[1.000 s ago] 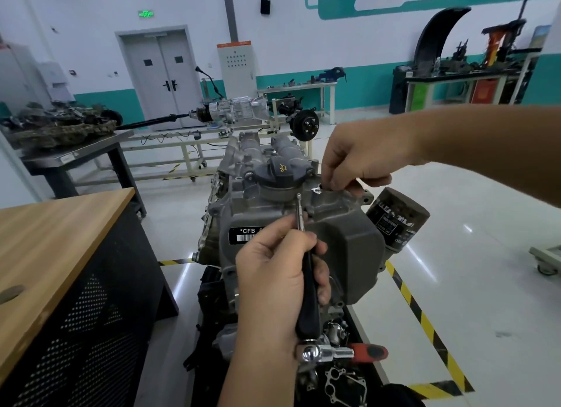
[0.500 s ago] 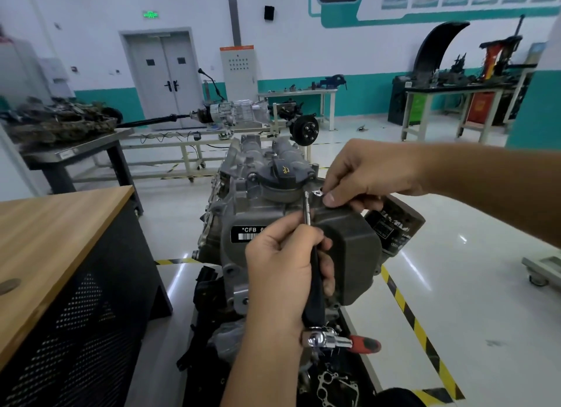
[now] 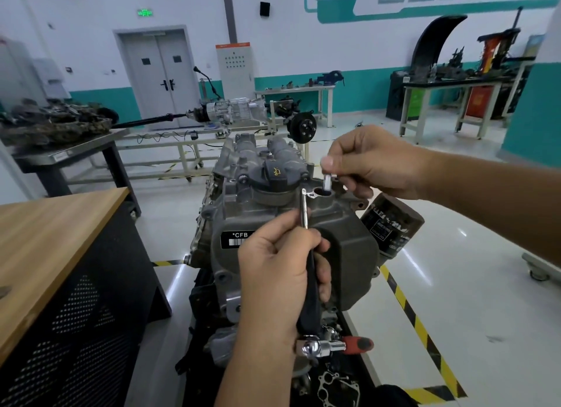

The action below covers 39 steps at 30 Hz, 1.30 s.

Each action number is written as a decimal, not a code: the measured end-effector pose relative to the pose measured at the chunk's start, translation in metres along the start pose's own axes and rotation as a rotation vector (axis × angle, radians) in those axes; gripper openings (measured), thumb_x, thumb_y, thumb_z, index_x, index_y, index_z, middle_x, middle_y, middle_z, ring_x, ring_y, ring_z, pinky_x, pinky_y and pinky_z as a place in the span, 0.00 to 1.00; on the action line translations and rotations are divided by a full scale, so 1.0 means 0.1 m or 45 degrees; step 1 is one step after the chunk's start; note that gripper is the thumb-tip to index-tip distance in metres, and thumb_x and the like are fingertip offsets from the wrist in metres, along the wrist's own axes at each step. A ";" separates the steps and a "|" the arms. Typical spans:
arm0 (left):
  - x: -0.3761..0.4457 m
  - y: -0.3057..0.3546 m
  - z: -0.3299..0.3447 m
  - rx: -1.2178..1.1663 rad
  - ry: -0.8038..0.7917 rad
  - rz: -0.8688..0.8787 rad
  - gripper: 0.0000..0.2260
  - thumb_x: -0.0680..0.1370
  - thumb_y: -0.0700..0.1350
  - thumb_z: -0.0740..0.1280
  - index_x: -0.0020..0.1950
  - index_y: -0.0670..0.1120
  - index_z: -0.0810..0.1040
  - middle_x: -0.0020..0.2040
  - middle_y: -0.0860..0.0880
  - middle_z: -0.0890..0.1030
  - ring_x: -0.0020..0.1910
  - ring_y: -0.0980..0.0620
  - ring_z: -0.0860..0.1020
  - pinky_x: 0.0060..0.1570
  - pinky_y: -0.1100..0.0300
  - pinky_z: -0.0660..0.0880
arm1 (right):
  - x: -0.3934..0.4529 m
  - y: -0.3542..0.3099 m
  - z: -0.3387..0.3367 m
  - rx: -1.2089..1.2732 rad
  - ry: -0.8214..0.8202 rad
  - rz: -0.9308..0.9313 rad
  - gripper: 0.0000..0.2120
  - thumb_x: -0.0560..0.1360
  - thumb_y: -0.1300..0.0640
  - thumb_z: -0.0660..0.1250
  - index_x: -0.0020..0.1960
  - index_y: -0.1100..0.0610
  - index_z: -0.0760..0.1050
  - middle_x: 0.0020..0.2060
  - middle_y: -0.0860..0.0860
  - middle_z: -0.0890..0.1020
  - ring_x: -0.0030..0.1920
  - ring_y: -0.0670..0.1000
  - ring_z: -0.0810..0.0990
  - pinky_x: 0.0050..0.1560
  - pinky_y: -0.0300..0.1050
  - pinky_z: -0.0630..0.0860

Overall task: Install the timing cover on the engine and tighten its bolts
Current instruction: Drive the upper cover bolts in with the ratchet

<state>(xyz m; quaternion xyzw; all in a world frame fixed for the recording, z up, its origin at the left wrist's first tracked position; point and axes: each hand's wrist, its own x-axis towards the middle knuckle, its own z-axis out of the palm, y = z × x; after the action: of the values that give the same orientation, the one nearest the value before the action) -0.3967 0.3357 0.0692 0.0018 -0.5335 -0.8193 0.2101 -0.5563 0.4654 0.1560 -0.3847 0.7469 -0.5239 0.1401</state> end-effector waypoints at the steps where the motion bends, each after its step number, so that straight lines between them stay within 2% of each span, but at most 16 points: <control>1: 0.00 0.01 0.00 0.004 -0.021 0.010 0.10 0.70 0.39 0.67 0.46 0.48 0.87 0.35 0.44 0.78 0.22 0.51 0.70 0.23 0.62 0.68 | -0.02 -0.02 0.04 0.040 0.096 -0.044 0.16 0.76 0.50 0.71 0.44 0.64 0.77 0.28 0.55 0.78 0.23 0.50 0.71 0.22 0.39 0.68; 3: -0.01 0.02 0.02 0.029 -0.088 0.044 0.12 0.73 0.39 0.66 0.48 0.49 0.87 0.35 0.44 0.79 0.22 0.51 0.70 0.23 0.62 0.68 | -0.09 -0.08 0.17 0.128 0.201 -0.115 0.12 0.80 0.51 0.68 0.43 0.59 0.76 0.33 0.55 0.82 0.26 0.49 0.74 0.23 0.41 0.69; 5: -0.02 0.03 0.05 0.043 -0.145 0.082 0.11 0.77 0.39 0.67 0.50 0.51 0.87 0.35 0.43 0.79 0.21 0.51 0.70 0.22 0.62 0.68 | -0.16 -0.14 0.34 0.284 0.218 -0.156 0.11 0.83 0.55 0.66 0.44 0.59 0.74 0.38 0.58 0.85 0.26 0.49 0.74 0.22 0.40 0.67; 8: -0.01 0.01 0.10 0.016 -0.136 0.089 0.10 0.82 0.40 0.67 0.52 0.51 0.87 0.35 0.42 0.79 0.20 0.51 0.70 0.21 0.62 0.69 | -0.24 -0.18 0.50 0.528 0.273 -0.143 0.09 0.83 0.60 0.65 0.44 0.61 0.72 0.36 0.61 0.83 0.22 0.48 0.71 0.20 0.38 0.65; 13: -0.01 -0.01 0.13 0.004 -0.109 0.104 0.10 0.82 0.41 0.66 0.54 0.51 0.87 0.35 0.42 0.79 0.20 0.51 0.70 0.21 0.62 0.68 | -0.28 -0.22 0.52 0.630 0.319 -0.054 0.10 0.83 0.61 0.65 0.44 0.62 0.73 0.34 0.62 0.81 0.22 0.46 0.70 0.20 0.37 0.66; 18: -0.02 0.01 0.13 -0.053 -0.154 0.070 0.11 0.82 0.40 0.66 0.51 0.51 0.87 0.34 0.42 0.78 0.19 0.52 0.69 0.21 0.64 0.67 | -0.30 -0.21 0.49 0.731 0.192 0.001 0.10 0.82 0.62 0.65 0.43 0.62 0.72 0.34 0.61 0.82 0.21 0.45 0.71 0.19 0.36 0.67; 23: -0.04 0.00 0.16 -0.075 -0.114 0.016 0.09 0.81 0.39 0.66 0.49 0.45 0.86 0.33 0.41 0.76 0.18 0.51 0.68 0.20 0.64 0.67 | -0.35 -0.17 0.57 0.665 0.264 0.045 0.12 0.81 0.59 0.67 0.40 0.63 0.73 0.32 0.61 0.81 0.18 0.45 0.66 0.17 0.34 0.62; 26: -0.01 -0.06 0.22 -0.083 0.018 -0.005 0.12 0.82 0.39 0.65 0.40 0.42 0.82 0.32 0.41 0.75 0.18 0.51 0.67 0.20 0.64 0.67 | -0.41 -0.15 0.66 0.317 0.471 0.069 0.15 0.81 0.52 0.70 0.44 0.64 0.78 0.24 0.55 0.78 0.18 0.49 0.68 0.20 0.39 0.65; 28: 0.03 -0.07 0.24 -0.056 0.120 -0.038 0.15 0.82 0.39 0.65 0.36 0.44 0.81 0.30 0.41 0.75 0.18 0.49 0.68 0.20 0.64 0.66 | -0.60 -0.09 0.75 0.058 0.699 -0.012 0.12 0.79 0.43 0.69 0.47 0.52 0.81 0.30 0.52 0.83 0.24 0.50 0.77 0.27 0.45 0.74; 29: 0.05 -0.06 0.25 -0.044 0.163 -0.068 0.15 0.82 0.40 0.65 0.35 0.44 0.81 0.30 0.42 0.76 0.18 0.49 0.68 0.20 0.64 0.66 | -0.75 -0.05 0.80 -0.038 0.822 -0.099 0.11 0.78 0.40 0.68 0.48 0.47 0.81 0.34 0.48 0.85 0.29 0.47 0.81 0.31 0.46 0.77; 30: 0.07 -0.03 0.25 -0.038 0.197 -0.097 0.14 0.82 0.40 0.66 0.36 0.44 0.81 0.29 0.42 0.76 0.18 0.49 0.68 0.20 0.63 0.66 | -0.92 0.00 0.86 -0.119 0.887 -0.199 0.10 0.77 0.39 0.67 0.47 0.44 0.80 0.35 0.44 0.85 0.32 0.44 0.82 0.34 0.41 0.78; 32: 0.12 0.02 0.26 -0.065 0.263 -0.144 0.10 0.81 0.40 0.67 0.41 0.40 0.81 0.29 0.42 0.77 0.19 0.50 0.69 0.19 0.63 0.66 | -1.28 0.14 1.00 -0.304 0.795 -0.218 0.12 0.76 0.35 0.66 0.45 0.41 0.79 0.35 0.39 0.83 0.34 0.42 0.82 0.34 0.36 0.78; 34: 0.16 0.07 0.29 -0.091 0.300 -0.186 0.07 0.81 0.38 0.67 0.45 0.37 0.78 0.29 0.43 0.77 0.19 0.51 0.69 0.19 0.64 0.66 | -1.53 0.26 1.13 -0.389 0.612 -0.086 0.20 0.75 0.27 0.61 0.46 0.42 0.79 0.35 0.41 0.81 0.36 0.46 0.81 0.32 0.46 0.79; 36: 0.20 0.10 0.33 -0.092 0.305 -0.234 0.07 0.81 0.38 0.66 0.45 0.37 0.77 0.29 0.43 0.77 0.19 0.52 0.69 0.19 0.65 0.65 | -1.62 0.29 1.17 -0.297 0.443 -0.048 0.20 0.77 0.28 0.58 0.50 0.42 0.79 0.36 0.42 0.82 0.37 0.45 0.82 0.34 0.44 0.78; 37: 0.21 0.12 0.34 -0.089 0.304 -0.257 0.07 0.81 0.38 0.66 0.45 0.37 0.76 0.29 0.43 0.77 0.19 0.52 0.69 0.18 0.65 0.65 | -1.62 0.28 1.20 -0.278 0.389 -0.059 0.19 0.75 0.27 0.61 0.51 0.39 0.80 0.38 0.40 0.83 0.38 0.43 0.83 0.37 0.43 0.79; 39: 0.23 0.17 0.38 -0.094 0.307 -0.309 0.06 0.81 0.39 0.66 0.46 0.38 0.75 0.28 0.44 0.77 0.18 0.53 0.69 0.18 0.66 0.64 | -1.56 0.32 1.23 -0.256 0.447 -0.061 0.26 0.59 0.22 0.73 0.48 0.38 0.82 0.36 0.39 0.85 0.36 0.37 0.83 0.47 0.43 0.82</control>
<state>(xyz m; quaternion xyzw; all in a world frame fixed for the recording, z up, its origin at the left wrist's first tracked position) -0.4209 0.3552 0.1055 0.1566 -0.4697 -0.8516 0.1720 -0.3910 0.4999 0.0468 -0.3173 0.7991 -0.5088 -0.0441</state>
